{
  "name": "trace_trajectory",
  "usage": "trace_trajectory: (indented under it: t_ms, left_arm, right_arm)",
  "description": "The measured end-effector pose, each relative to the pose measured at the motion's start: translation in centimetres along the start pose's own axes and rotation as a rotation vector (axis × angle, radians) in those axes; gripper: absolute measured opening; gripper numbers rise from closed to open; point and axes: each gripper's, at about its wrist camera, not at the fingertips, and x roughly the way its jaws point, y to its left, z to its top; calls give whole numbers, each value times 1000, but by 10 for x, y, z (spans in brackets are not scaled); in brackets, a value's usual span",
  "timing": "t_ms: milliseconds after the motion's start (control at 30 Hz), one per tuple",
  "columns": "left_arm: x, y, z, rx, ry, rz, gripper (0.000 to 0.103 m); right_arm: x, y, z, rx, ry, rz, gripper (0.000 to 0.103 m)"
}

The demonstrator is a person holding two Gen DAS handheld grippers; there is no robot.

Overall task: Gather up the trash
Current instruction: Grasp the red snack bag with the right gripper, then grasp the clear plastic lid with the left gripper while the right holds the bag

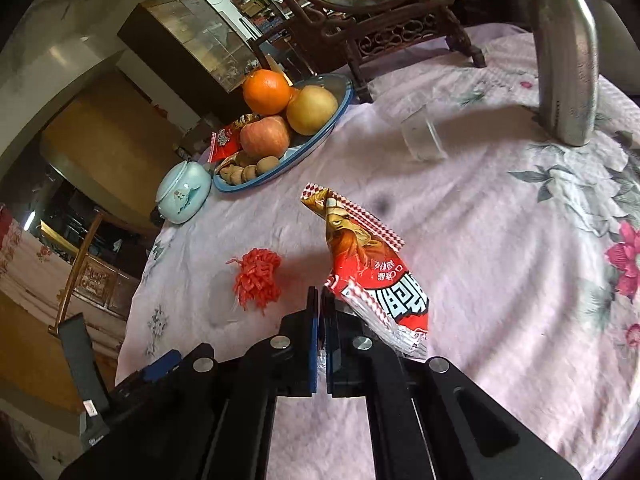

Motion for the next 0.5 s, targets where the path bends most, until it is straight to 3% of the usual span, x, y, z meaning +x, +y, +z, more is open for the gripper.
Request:
trace_trajectory:
  t_ms: [133,500]
  left_arm:
    - [9,-14,7,39,-19,59,84]
    - [39,-43,28,148,-38,132,84]
  right_arm:
    - [-14,-8,-9,-26,-45,-5,4]
    - [-19,-23,-11,-14,-19,68,4]
